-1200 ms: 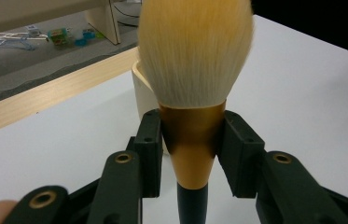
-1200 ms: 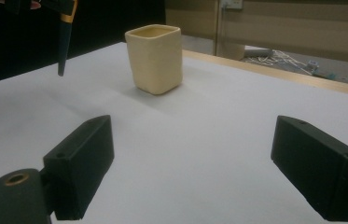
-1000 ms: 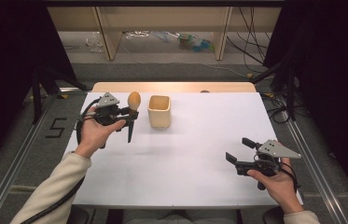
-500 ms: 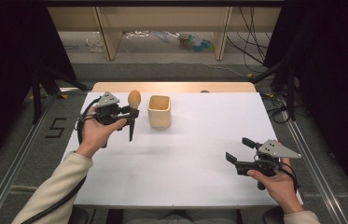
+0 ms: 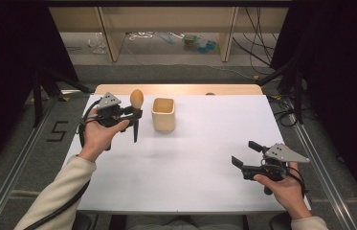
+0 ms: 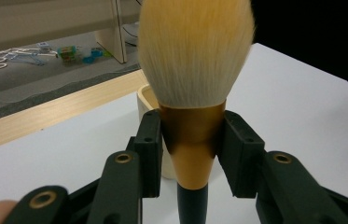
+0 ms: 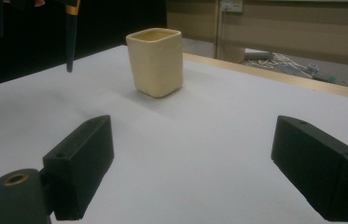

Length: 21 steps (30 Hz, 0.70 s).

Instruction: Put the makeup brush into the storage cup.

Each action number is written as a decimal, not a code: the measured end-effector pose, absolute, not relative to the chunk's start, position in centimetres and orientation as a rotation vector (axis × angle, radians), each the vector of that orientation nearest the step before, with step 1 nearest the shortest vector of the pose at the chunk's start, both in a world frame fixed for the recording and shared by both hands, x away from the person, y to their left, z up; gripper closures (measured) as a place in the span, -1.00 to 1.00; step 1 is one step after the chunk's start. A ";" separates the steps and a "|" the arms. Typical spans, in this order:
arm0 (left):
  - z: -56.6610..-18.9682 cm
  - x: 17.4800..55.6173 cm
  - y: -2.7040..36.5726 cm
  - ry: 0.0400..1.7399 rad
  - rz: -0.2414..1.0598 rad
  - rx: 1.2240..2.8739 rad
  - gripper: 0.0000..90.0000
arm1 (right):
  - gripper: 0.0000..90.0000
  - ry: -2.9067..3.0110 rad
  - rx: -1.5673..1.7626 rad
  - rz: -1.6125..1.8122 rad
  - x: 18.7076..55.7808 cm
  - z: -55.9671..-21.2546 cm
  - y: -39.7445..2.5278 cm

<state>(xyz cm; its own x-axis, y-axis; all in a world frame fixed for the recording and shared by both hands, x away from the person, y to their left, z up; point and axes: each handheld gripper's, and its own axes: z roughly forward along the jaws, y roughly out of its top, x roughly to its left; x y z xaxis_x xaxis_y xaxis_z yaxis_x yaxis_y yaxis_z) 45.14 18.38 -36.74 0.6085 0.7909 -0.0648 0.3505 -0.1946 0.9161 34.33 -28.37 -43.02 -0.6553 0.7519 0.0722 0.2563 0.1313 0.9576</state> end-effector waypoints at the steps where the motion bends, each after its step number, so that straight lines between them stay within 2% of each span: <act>1: -36.7 45.2 18.4 0.928 0.531 1.784 0.39 | -0.69 1.985 0.969 1.542 34.3 -43.0 -28.4; 21: -36.2 45.2 17.8 0.914 0.553 1.724 0.39 | -0.69 1.989 0.970 1.523 34.2 -42.9 -28.5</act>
